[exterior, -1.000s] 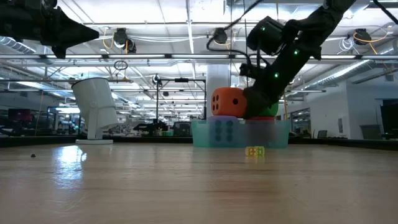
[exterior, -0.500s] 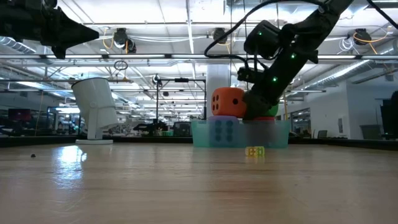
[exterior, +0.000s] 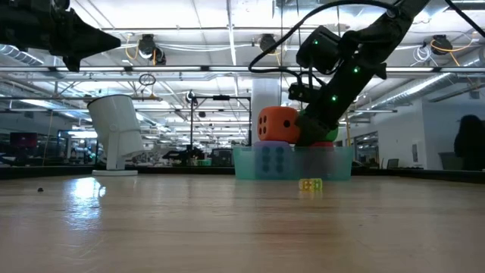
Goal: Pick & Place Dice
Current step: Put the small red die into the bin, then put the small green die into the bin
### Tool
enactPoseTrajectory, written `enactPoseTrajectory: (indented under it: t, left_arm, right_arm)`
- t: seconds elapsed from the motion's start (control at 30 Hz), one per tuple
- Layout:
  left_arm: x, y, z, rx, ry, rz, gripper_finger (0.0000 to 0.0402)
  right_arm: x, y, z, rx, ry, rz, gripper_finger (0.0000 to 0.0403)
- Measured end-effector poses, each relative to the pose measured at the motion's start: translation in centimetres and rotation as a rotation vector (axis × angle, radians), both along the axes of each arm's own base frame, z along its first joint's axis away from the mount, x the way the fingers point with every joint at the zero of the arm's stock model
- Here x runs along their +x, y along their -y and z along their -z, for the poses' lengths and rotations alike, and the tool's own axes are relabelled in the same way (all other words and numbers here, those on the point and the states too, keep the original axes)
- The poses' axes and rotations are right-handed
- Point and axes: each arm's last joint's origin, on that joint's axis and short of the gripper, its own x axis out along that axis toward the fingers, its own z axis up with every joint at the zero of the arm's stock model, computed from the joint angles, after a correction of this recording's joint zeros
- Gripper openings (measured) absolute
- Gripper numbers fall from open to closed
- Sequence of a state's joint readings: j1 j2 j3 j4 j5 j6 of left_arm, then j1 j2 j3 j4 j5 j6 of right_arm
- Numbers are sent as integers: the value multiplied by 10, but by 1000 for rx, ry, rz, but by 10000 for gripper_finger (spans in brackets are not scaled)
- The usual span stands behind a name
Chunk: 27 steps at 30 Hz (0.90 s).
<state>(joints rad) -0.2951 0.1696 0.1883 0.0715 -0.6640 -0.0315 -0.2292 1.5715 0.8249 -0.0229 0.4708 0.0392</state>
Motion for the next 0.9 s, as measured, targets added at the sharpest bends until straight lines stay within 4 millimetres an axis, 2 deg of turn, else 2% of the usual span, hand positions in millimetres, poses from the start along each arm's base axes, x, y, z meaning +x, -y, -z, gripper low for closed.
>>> enactPoseTrajectory:
  t: [0.27,0.43,0.6,0.73,0.9]
  left_arm:
    - [0,0,0,-7,3,1,19]
    - [0,0,0,2,-1,0,19]
    - [0,0,0,9,-4,-1,19]
    - [0,0,0,3,-2,0,19]
    - [0,0,0,2,-2,6,19]
  right_arm:
    - [0,-1,0,9,8,16,127]
    - [-1,-1,-2,-3,0,-7,150]
    - [-3,-12,-12,-3,22,-51,147]
    - [-6,-28,-33,-7,108,-93,136]
    - [-19,-53,-60,-4,198,-152,120]
